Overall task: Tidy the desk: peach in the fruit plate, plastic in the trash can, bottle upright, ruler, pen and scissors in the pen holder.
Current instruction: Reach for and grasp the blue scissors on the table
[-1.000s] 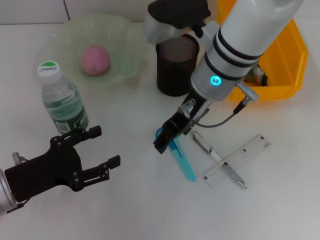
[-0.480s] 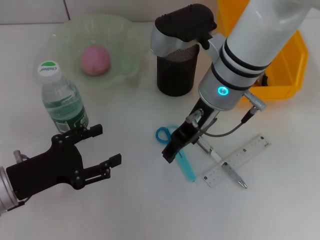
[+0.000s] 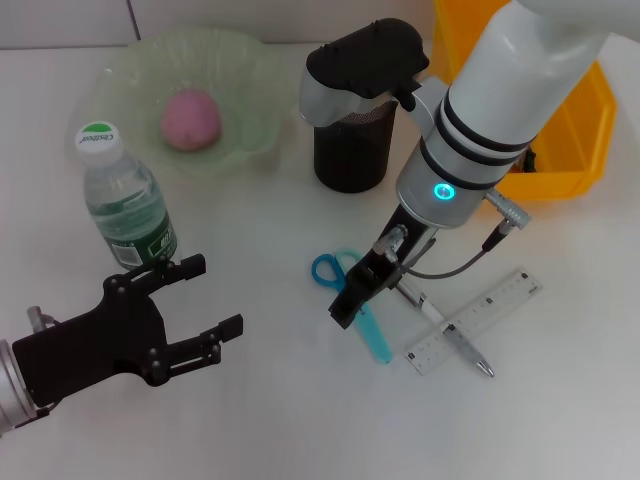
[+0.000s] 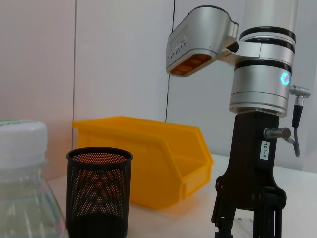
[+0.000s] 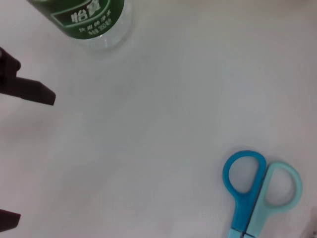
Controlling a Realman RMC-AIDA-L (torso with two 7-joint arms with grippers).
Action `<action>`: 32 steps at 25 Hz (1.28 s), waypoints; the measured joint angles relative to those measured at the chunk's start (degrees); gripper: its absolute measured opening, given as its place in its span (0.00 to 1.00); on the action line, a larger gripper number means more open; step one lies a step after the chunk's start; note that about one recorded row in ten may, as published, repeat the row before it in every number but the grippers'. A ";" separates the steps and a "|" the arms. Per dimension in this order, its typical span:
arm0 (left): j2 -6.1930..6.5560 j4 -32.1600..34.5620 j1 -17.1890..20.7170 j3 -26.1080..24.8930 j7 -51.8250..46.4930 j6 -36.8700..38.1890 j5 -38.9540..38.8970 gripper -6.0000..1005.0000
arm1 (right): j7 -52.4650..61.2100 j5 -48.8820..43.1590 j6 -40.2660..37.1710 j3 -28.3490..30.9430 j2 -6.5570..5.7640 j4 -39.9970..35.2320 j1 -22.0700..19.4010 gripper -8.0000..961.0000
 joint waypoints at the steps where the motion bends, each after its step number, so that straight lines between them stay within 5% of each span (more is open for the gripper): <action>1: 0.00 0.00 0.00 0.00 0.00 0.00 0.00 0.83 | 0.00 -0.01 0.05 -0.09 0.00 -0.04 0.00 0.82; 32: -0.01 0.00 0.30 0.89 0.02 1.00 0.00 0.83 | 0.03 0.88 2.54 -6.00 0.00 0.61 0.36 0.75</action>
